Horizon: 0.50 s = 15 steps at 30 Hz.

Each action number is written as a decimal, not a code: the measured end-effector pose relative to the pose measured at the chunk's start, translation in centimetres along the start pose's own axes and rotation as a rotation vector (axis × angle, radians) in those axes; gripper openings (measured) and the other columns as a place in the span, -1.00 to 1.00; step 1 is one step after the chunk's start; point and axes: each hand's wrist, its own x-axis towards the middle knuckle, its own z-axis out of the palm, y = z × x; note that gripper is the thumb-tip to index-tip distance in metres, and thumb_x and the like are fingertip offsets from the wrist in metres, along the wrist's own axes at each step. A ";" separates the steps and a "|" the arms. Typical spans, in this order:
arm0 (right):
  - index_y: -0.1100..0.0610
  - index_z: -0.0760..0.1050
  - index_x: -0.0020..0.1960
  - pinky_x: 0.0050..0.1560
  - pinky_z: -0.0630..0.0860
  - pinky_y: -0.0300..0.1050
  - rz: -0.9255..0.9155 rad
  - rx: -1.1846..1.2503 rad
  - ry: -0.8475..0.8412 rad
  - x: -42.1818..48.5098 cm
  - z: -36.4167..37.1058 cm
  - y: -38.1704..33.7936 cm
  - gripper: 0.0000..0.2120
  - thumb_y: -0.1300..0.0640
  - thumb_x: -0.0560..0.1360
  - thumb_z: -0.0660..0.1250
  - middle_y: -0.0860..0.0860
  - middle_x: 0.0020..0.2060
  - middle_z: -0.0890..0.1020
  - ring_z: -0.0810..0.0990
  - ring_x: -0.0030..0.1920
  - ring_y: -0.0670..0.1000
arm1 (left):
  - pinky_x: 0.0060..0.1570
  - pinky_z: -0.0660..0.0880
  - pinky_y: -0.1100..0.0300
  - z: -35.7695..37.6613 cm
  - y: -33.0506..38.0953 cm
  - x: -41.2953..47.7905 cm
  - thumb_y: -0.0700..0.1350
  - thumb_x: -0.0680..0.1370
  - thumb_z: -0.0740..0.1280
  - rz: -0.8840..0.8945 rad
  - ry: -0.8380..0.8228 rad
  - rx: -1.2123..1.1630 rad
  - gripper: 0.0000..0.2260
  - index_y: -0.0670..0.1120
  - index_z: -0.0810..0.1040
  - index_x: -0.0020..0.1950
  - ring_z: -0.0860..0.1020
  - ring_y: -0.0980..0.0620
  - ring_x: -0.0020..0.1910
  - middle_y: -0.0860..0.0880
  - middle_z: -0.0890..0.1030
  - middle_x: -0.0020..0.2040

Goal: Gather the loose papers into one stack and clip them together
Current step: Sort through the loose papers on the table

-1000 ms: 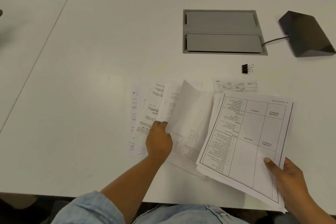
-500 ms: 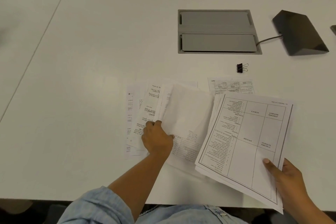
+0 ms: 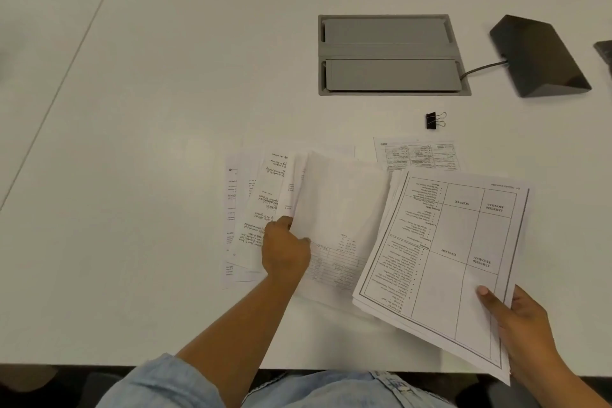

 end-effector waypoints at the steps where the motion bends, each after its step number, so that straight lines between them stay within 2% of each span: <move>1: 0.12 0.54 0.10 0.25 0.50 0.14 0.000 0.006 -0.004 0.1 -0.2 0.1 -0.75 0.10 0.44 0.41 0.08 0.03 0.64 0.58 0.15 0.25 | -0.05 0.55 0.15 -0.2 -0.1 0.1 -0.23 0.46 0.46 -0.003 -0.019 -0.040 -0.65 -0.14 0.58 0.25 0.64 -0.08 0.04 -0.06 0.65 0.12; 3: 0.16 0.51 0.16 0.30 0.43 0.20 0.011 0.013 0.005 0.4 -0.5 0.5 -0.79 0.21 0.53 0.34 0.14 0.07 0.63 0.56 0.19 0.28 | 0.08 0.56 0.09 -0.8 -0.4 0.1 -0.23 0.51 0.40 -0.017 -0.013 -0.097 -0.70 -0.14 0.61 0.24 0.64 -0.09 0.08 -0.06 0.67 0.15; 4: 0.15 0.51 0.15 0.28 0.47 0.15 0.012 0.017 0.001 0.3 -0.5 0.6 -0.80 0.20 0.53 0.34 0.13 0.08 0.62 0.56 0.19 0.28 | 0.11 0.56 0.08 -1.1 -0.6 0.1 -0.24 0.51 0.40 -0.029 0.000 -0.123 -0.72 -0.15 0.62 0.23 0.63 -0.09 0.07 -0.07 0.67 0.14; 6: 0.08 0.55 0.07 0.11 0.57 -0.07 0.010 0.025 -0.001 -0.1 -0.1 0.5 -0.72 0.01 0.41 0.45 0.09 0.07 0.64 0.60 0.14 0.22 | 0.03 0.55 0.14 -1.6 -0.7 -0.2 -0.25 0.50 0.43 -0.052 0.014 -0.176 -0.77 -0.14 0.65 0.15 0.63 -0.06 -0.02 -0.05 0.68 0.01; 7: 0.04 0.56 0.04 0.04 0.57 -0.14 0.006 0.011 0.006 0.0 -0.1 0.7 -0.60 -0.12 0.28 0.50 0.05 0.05 0.66 0.62 0.09 0.17 | -0.04 0.54 0.17 -1.7 -0.7 -0.4 -0.25 0.48 0.45 -0.059 0.014 -0.192 -0.81 -0.12 0.66 0.08 0.63 -0.04 -0.09 -0.01 0.67 -0.09; 8: 0.03 0.56 0.03 0.04 0.57 -0.14 0.008 0.014 0.012 0.2 -0.2 0.8 -0.53 -0.17 0.21 0.51 0.03 0.04 0.66 0.63 0.06 0.13 | -0.10 0.53 0.18 -1.8 -0.8 -0.4 -0.24 0.46 0.48 -0.063 0.015 -0.195 -0.85 -0.09 0.65 -0.01 0.62 -0.02 -0.15 0.03 0.64 -0.17; 10: 0.11 0.54 0.12 0.21 0.53 0.05 0.003 0.024 -0.009 0.3 -0.1 1.0 -0.66 0.02 0.40 0.46 0.14 0.10 0.65 0.61 0.13 0.21 | -0.17 0.54 0.17 -1.8 -0.9 -0.6 -0.24 0.42 0.51 -0.066 0.016 -0.197 -0.83 -0.06 0.56 -0.12 0.59 0.00 -0.25 0.05 0.58 -0.28; 12: 0.19 0.50 0.22 0.31 0.43 0.20 0.004 0.007 -0.015 0.8 -0.4 1.6 -0.72 0.20 0.53 0.35 0.20 0.17 0.61 0.57 0.18 0.28 | -0.15 0.57 0.12 -1.8 -1.0 -0.7 -0.27 0.39 0.53 -0.081 0.004 -0.213 -0.73 -0.06 0.49 -0.07 0.56 0.03 -0.29 0.03 0.54 -0.30; 14: 0.20 0.50 0.24 0.27 0.47 0.14 0.010 -0.012 -0.011 1.0 -0.4 1.8 -0.73 0.22 0.54 0.33 0.19 0.14 0.62 0.58 0.16 0.27 | -0.09 0.63 0.04 -1.7 -1.2 -0.6 -0.28 0.40 0.52 -0.097 -0.058 -0.239 -0.67 -0.03 0.49 0.04 0.59 0.00 -0.24 -0.02 0.57 -0.22; 15: 0.17 0.52 0.20 0.18 0.54 0.03 0.008 -0.020 -0.008 1.0 -0.3 1.7 -0.77 0.22 0.54 0.33 0.16 0.10 0.63 0.59 0.15 0.26 | -0.06 0.64 0.01 -1.7 -1.3 -0.6 -0.27 0.43 0.51 -0.104 -0.120 -0.262 -0.68 -0.03 0.53 0.10 0.62 -0.04 -0.17 -0.05 0.62 -0.15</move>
